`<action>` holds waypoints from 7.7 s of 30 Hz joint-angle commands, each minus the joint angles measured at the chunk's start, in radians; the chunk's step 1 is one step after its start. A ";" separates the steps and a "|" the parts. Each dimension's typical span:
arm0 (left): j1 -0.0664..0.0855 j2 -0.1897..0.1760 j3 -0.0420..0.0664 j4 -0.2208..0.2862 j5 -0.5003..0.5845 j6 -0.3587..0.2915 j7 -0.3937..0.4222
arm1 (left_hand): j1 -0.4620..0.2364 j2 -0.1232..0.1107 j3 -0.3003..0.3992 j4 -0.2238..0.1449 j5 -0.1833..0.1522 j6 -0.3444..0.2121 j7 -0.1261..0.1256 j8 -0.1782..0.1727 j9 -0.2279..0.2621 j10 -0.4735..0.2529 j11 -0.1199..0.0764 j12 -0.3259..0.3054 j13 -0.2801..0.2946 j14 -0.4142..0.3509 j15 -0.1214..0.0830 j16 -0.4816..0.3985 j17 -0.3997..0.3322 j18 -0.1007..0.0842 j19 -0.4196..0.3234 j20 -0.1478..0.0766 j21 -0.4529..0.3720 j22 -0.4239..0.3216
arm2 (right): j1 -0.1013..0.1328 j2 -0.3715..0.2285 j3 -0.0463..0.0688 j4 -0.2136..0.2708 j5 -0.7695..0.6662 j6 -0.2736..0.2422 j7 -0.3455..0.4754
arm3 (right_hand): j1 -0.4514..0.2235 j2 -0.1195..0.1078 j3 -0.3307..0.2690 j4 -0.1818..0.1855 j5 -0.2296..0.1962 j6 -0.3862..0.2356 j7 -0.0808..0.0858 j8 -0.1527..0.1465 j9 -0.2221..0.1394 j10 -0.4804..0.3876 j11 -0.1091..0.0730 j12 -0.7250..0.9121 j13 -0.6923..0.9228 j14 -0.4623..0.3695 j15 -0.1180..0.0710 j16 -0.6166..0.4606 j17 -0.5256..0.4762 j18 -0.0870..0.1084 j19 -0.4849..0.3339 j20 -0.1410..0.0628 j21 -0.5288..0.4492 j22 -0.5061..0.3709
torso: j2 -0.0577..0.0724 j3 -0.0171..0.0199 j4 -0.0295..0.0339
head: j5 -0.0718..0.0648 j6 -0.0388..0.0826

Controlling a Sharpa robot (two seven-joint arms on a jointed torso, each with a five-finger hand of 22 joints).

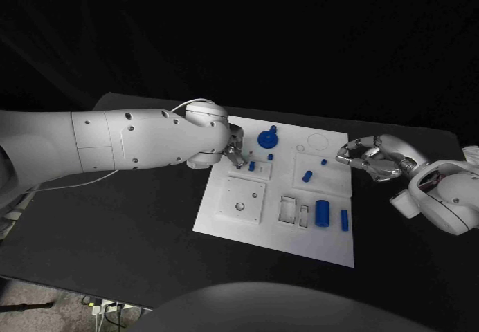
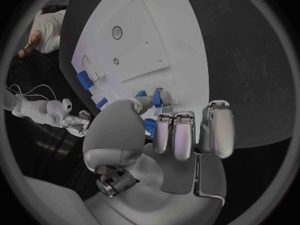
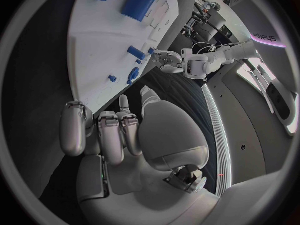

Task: Assemble the parts on the task board

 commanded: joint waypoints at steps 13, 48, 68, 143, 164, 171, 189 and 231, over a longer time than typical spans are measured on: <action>-0.010 -0.002 -0.002 -0.001 -0.039 -0.001 -0.047 | 0.008 0.009 -0.037 -0.008 0.016 -0.019 0.004 -0.014 0.002 0.107 0.010 0.002 0.263 0.104 0.007 0.002 0.263 0.016 0.015 0.007 -0.012 0.211 | -0.001 -0.001 0.000 0.001 -0.001 0.014 0.008 | 0.009 -0.001 0.000 -0.004 0.006 -0.007 0.001 -0.006 -0.001 0.105 0.005 -0.004 0.261 0.104 0.004 0.003 0.263 0.016 -0.005 0.001 -0.004 0.181 | 0.000 -0.0007 0.0002 | 0.000 0.000; -0.014 -0.012 -0.003 0.005 -0.013 0.009 -0.027 | -0.047 0.032 -0.220 0.031 -0.042 -0.030 0.028 -0.102 -0.048 0.107 0.030 0.002 0.263 0.104 0.024 0.002 0.263 0.018 0.013 0.023 -0.024 0.209 | -0.001 -0.002 0.000 0.000 -0.001 0.013 0.008 | 0.016 -0.002 0.003 -0.010 0.011 -0.008 0.001 -0.006 -0.001 0.105 0.005 -0.004 0.261 0.104 0.004 0.003 0.263 0.016 -0.005 0.001 -0.004 0.182 | 0.000 -0.0002 0.0000 | 0.000 0.000; -0.016 -0.016 -0.003 0.005 0.000 -0.021 -0.021 | -0.134 0.074 -0.303 0.033 -0.041 -0.021 0.030 -0.129 -0.062 0.107 0.033 0.002 0.263 0.104 0.027 0.002 0.263 0.018 0.014 0.026 -0.025 0.209 | -0.002 -0.001 0.000 -0.002 -0.001 0.013 0.008 | 0.028 -0.002 0.011 -0.021 0.023 -0.009 0.001 -0.005 -0.002 0.105 0.006 -0.004 0.261 0.104 0.004 0.003 0.263 0.016 -0.006 0.001 -0.005 0.181 | 0.000 -0.0008 0.0002 | -0.001 0.000; -0.018 -0.022 -0.003 0.030 -0.068 -0.083 -0.011 | -0.005 -0.023 -0.027 0.023 -0.004 -0.018 -0.007 0.020 0.125 0.107 0.000 0.002 0.263 0.104 -0.003 0.002 0.263 0.015 0.025 -0.002 -0.014 0.213 | -0.004 -0.001 0.000 -0.004 -0.001 0.004 0.014 | 0.033 -0.003 0.018 -0.028 0.057 -0.012 0.002 -0.007 -0.005 0.105 0.006 -0.004 0.261 0.104 0.005 0.003 0.263 0.017 -0.010 0.002 -0.010 0.180 | -0.001 -0.0002 0.0003 | 0.001 0.000; -0.025 -0.020 -0.003 0.030 -0.103 -0.079 -0.030 | -0.021 -0.016 -0.041 0.029 -0.010 -0.024 -0.003 0.013 0.121 0.107 0.003 0.002 0.263 0.104 0.000 0.002 0.263 0.015 0.025 -0.001 -0.016 0.213 | -0.013 0.000 0.000 -0.008 -0.001 0.012 0.012 | 0.033 -0.004 0.019 -0.029 0.060 -0.014 0.003 -0.008 -0.006 0.105 0.006 -0.004 0.261 0.104 0.005 0.003 0.263 0.017 -0.011 0.002 -0.011 0.179 | -0.001 -0.0001 -0.0004 | 0.003 0.000; -0.026 -0.020 -0.003 0.028 -0.076 -0.052 -0.039 | -0.025 -0.016 -0.046 0.029 -0.012 -0.025 -0.002 0.009 0.118 0.107 0.004 0.002 0.263 0.104 0.000 0.002 0.263 0.016 0.023 0.000 -0.018 0.212 | -0.014 -0.001 0.000 -0.008 -0.001 0.014 0.010 | 0.035 -0.003 0.021 -0.030 0.062 -0.015 0.002 -0.008 -0.006 0.105 0.006 -0.004 0.261 0.104 0.005 0.003 0.263 0.018 -0.012 0.002 -0.012 0.179 | 0.000 0.0001 0.0002 | 0.004 0.000; -0.029 -0.022 -0.003 0.032 -0.039 -0.014 -0.055 | -0.033 -0.015 -0.057 0.028 -0.017 -0.026 0.000 0.001 0.113 0.107 0.006 0.002 0.263 0.104 0.002 0.002 0.263 0.016 0.022 0.002 -0.022 0.211 | -0.014 0.000 0.000 -0.007 -0.001 0.015 0.010 | 0.044 -0.006 0.031 -0.040 0.091 -0.016 0.003 -0.008 -0.008 0.105 0.006 -0.004 0.261 0.104 0.005 0.003 0.263 0.018 -0.013 0.002 -0.014 0.179 | 0.000 -0.0008 0.0005 | 0.003 0.000; -0.039 -0.045 -0.001 0.035 -0.066 -0.092 -0.038 | -0.070 0.040 -0.243 0.026 -0.002 -0.032 0.026 -0.151 0.011 0.107 0.029 0.002 0.263 0.104 0.023 0.002 0.263 0.017 0.021 0.023 -0.027 0.210 | -0.015 -0.003 0.000 -0.008 0.000 0.014 0.012 | 0.040 -0.008 0.041 -0.040 0.132 -0.019 0.004 -0.010 -0.012 0.105 0.007 -0.004 0.261 0.104 0.005 0.003 0.263 0.018 -0.014 0.002 -0.015 0.178 | 0.000 0.0005 -0.0001 | -0.001 0.000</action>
